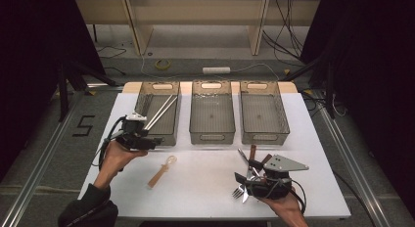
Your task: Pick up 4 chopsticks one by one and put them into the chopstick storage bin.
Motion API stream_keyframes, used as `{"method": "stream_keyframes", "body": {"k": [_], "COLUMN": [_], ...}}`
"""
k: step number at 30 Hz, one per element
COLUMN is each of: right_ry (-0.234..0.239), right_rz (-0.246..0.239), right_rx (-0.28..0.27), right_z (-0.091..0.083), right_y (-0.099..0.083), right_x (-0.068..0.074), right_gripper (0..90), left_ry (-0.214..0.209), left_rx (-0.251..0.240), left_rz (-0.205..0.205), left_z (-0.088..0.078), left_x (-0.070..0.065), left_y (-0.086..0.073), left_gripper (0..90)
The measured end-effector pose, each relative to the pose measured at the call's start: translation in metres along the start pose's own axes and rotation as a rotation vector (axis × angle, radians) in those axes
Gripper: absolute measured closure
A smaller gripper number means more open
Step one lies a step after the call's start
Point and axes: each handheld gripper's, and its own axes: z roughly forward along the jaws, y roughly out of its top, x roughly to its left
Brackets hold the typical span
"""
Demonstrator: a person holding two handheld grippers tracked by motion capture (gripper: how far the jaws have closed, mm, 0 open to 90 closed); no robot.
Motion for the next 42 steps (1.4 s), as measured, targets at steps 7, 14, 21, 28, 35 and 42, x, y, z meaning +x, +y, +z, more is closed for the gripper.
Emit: {"method": "stream_keyframes", "body": {"k": [7, 14, 21, 28, 35, 42], "right_ry": [-0.032, -0.068, -0.079, -0.081, -0.079, -0.077], "right_rz": [0.022, 0.045, 0.052, 0.055, 0.051, 0.053], "right_rx": [0.010, 0.012, 0.020, 0.020, 0.022, 0.021], "right_z": [-0.001, -0.004, -0.004, -0.004, -0.004, -0.004], "right_y": [-0.001, -0.002, -0.003, -0.003, -0.003, -0.003], "right_x": [-0.006, -0.013, -0.016, -0.017, -0.017, -0.017], "right_gripper": [31.5, 31.5, 31.5, 31.5, 31.5, 31.4], "left_ry": [-0.018, -0.014, -0.020, -0.023, -0.022, -0.031], "left_rx": [0.032, 0.055, 0.089, 0.108, 0.135, 0.156], "left_rz": [0.011, 0.017, 0.020, 0.020, 0.039, 0.053], "left_z": [0.002, 0.000, 0.003, 0.004, 0.004, 0.003], "left_x": [-0.015, -0.025, -0.032, -0.036, -0.042, -0.047], "left_y": [-0.010, -0.020, -0.031, -0.038, -0.042, -0.047], "left_gripper": [28.8, 28.5, 28.7, 28.6, 28.7, 28.7]}}
